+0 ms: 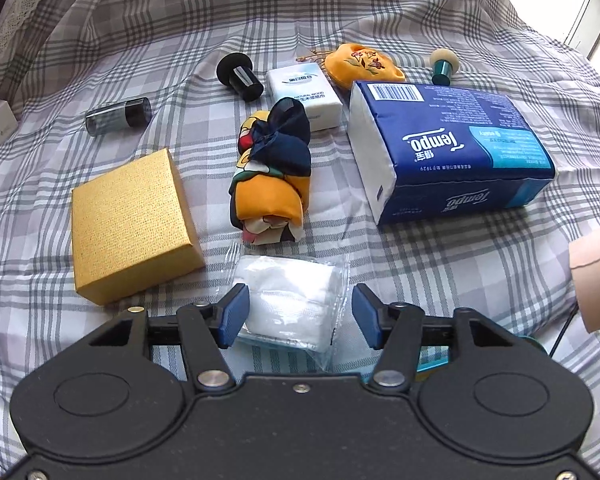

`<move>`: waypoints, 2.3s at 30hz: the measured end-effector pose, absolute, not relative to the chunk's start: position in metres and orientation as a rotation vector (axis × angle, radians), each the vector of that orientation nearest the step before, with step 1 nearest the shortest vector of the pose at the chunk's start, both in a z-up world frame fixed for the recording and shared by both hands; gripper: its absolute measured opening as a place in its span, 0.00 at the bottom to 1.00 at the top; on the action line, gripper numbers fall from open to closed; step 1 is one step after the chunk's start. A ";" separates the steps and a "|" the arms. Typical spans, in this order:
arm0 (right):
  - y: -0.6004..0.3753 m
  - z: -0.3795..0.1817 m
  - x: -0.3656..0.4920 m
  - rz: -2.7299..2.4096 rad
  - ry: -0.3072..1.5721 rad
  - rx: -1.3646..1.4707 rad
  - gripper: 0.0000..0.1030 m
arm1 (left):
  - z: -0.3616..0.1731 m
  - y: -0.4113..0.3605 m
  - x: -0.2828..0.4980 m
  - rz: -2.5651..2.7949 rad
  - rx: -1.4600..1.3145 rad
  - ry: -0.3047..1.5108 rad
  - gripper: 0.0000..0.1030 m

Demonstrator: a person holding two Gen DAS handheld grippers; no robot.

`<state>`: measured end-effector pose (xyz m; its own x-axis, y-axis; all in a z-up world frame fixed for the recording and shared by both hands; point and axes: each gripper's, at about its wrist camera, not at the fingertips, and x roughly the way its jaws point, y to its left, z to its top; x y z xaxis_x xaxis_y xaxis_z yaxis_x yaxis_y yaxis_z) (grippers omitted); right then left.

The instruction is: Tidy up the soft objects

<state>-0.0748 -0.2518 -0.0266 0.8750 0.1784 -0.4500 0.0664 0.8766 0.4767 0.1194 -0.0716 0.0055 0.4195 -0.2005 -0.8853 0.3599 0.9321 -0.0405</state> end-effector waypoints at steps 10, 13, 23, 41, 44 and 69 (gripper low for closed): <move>-0.257 -0.036 -0.062 0.072 0.529 0.536 0.46 | -0.015 -0.054 0.133 -0.290 0.089 1.147 0.66; -0.257 -0.040 -0.059 0.073 0.541 0.540 0.46 | -0.014 -0.049 0.137 -0.291 0.045 1.162 0.64; -0.256 -0.044 -0.055 0.088 0.549 0.551 0.46 | -0.005 -0.026 0.145 -0.327 -0.076 1.187 0.38; -0.240 -0.028 -0.078 0.124 0.525 0.494 0.46 | 0.030 -0.039 0.097 -0.425 0.007 1.116 0.21; -0.237 -0.024 -0.084 0.133 0.525 0.478 0.46 | 0.035 -0.037 0.077 -0.451 0.029 1.128 0.21; -0.204 -0.024 -0.115 0.104 0.703 0.332 0.46 | 0.028 -0.020 0.009 -0.453 -0.014 1.151 0.43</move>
<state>-0.1147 -0.2039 -0.0243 0.7600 0.2045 -0.6169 0.0170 0.9426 0.3335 0.0089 -0.0195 0.0283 0.3275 -0.3532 -0.8763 0.3392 0.9096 -0.2399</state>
